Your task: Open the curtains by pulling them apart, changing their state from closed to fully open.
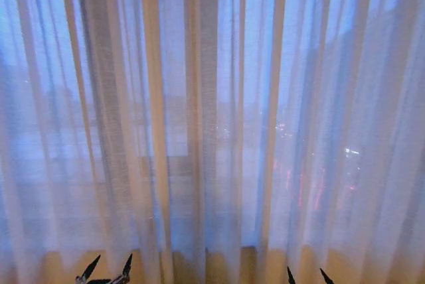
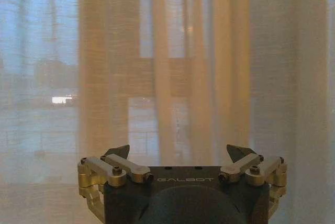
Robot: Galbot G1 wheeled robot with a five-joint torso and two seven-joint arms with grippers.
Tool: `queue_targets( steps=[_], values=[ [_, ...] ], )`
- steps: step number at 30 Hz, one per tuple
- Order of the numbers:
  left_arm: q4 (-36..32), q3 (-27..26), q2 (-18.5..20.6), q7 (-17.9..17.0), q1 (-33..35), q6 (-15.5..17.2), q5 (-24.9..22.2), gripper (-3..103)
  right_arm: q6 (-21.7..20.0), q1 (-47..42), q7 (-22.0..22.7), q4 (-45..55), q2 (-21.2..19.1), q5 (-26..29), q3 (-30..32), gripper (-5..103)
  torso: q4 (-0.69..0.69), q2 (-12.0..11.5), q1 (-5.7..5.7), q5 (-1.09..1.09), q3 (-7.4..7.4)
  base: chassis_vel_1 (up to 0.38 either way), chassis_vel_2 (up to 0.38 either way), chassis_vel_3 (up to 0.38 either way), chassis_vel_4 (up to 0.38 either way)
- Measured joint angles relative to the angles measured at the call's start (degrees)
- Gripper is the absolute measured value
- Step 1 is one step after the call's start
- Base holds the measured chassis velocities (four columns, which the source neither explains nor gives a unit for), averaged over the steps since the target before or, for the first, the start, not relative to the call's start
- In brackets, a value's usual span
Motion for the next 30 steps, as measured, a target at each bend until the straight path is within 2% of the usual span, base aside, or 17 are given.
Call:
queue_targets(
  steps=[30],
  values=[
    [0.0,-0.3,-0.2,0.6,0.8,-0.6,-0.1,100,0.5,-0.9,-0.1,0.5,0.0,0.1,-0.2,100,0.00,0.0,0.00,0.01,0.00,0.179,0.176,-0.180,-0.178]
  ],
)
